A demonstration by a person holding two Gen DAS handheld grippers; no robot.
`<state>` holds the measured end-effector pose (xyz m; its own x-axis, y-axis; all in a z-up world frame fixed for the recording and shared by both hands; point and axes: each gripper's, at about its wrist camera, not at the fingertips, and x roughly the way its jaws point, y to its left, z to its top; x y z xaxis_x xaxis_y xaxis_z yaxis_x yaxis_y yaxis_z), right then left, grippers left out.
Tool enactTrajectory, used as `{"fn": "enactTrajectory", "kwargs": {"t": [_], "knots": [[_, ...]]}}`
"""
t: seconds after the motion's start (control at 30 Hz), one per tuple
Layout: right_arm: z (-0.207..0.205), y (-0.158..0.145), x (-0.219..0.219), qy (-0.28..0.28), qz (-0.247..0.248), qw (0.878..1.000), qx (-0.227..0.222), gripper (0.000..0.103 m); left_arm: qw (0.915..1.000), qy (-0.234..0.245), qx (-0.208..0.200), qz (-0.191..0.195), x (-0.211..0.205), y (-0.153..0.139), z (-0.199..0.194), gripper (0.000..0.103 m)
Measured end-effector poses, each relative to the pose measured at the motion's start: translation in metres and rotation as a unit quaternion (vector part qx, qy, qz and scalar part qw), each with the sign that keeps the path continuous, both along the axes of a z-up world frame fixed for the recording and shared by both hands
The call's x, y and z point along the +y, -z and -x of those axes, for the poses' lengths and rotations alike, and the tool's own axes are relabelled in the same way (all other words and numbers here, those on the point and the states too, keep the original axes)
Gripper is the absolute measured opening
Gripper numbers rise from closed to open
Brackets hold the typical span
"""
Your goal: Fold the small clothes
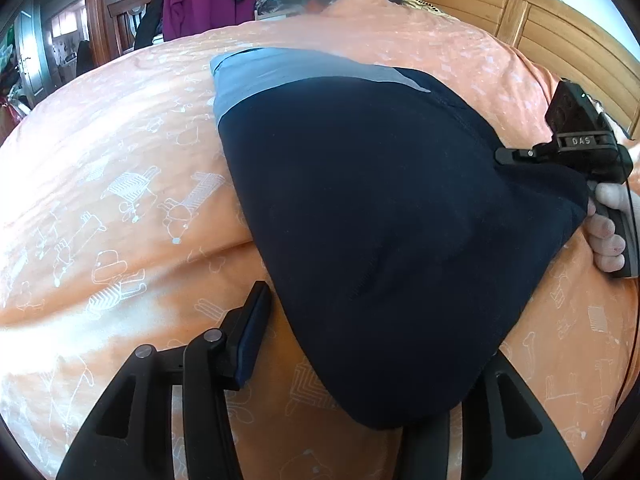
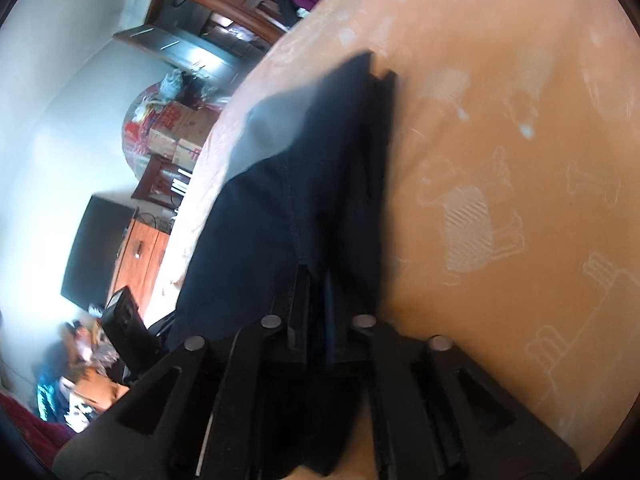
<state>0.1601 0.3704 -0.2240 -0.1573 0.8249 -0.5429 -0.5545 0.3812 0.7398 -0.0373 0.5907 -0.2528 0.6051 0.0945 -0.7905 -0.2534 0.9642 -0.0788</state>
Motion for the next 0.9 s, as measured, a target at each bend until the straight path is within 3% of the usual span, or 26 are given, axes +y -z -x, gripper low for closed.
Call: {"fn": "enactTrajectory", "kwargs": {"t": [0.1, 0.23, 0.4, 0.53, 0.57, 0.6, 0.7, 0.73, 0.8, 0.83, 0.9], "knots": [[0.005, -0.002, -0.003, -0.008, 0.001, 1.000, 0.008, 0.011, 0.9998, -0.002, -0.006, 0.017, 0.002, 0.000, 0.005, 0.049], [0.000, -0.002, -0.015, 0.022, -0.016, 0.999, 0.017, 0.020, 0.9992, -0.002, -0.015, 0.036, 0.009, 0.002, 0.009, 0.050], [0.005, 0.009, 0.013, -0.015, -0.012, 0.999, 0.033, 0.023, 0.9988, -0.003, -0.021, 0.045, 0.009, 0.003, 0.014, 0.051], [0.004, 0.011, 0.026, -0.019, -0.013, 0.999, 0.031, 0.021, 0.9976, 0.000, -0.026, 0.065, 0.013, 0.003, 0.018, 0.055], [0.007, 0.008, 0.032, -0.027, -0.009, 0.999, 0.021, 0.012, 0.9973, 0.001, -0.027, 0.068, 0.014, 0.004, 0.018, 0.055], [0.011, 0.002, 0.034, -0.037, -0.014, 0.999, 0.010, 0.010, 0.9972, 0.002, -0.028, 0.070, 0.015, 0.004, 0.018, 0.056], [0.026, -0.027, 0.040, -0.079, -0.062, 0.995, -0.009, 0.010, 0.9960, 0.001, -0.031, 0.084, 0.018, 0.004, 0.020, 0.056], [0.028, -0.036, 0.039, -0.082, -0.067, 0.994, -0.021, 0.014, 0.9958, 0.001, -0.031, 0.086, 0.018, 0.004, 0.020, 0.056], [0.021, -0.036, 0.029, -0.057, -0.066, 0.996, -0.025, 0.034, 0.9958, 0.001, -0.031, 0.086, 0.017, 0.004, 0.021, 0.057], [0.016, -0.035, 0.019, -0.027, -0.048, 0.998, -0.041, 0.055, 0.9958, 0.001, -0.031, 0.086, 0.017, 0.003, 0.021, 0.058], [0.006, -0.034, 0.002, 0.020, -0.030, 0.998, -0.057, 0.060, 0.9958, 0.002, -0.031, 0.086, 0.017, 0.003, 0.022, 0.058]]}}
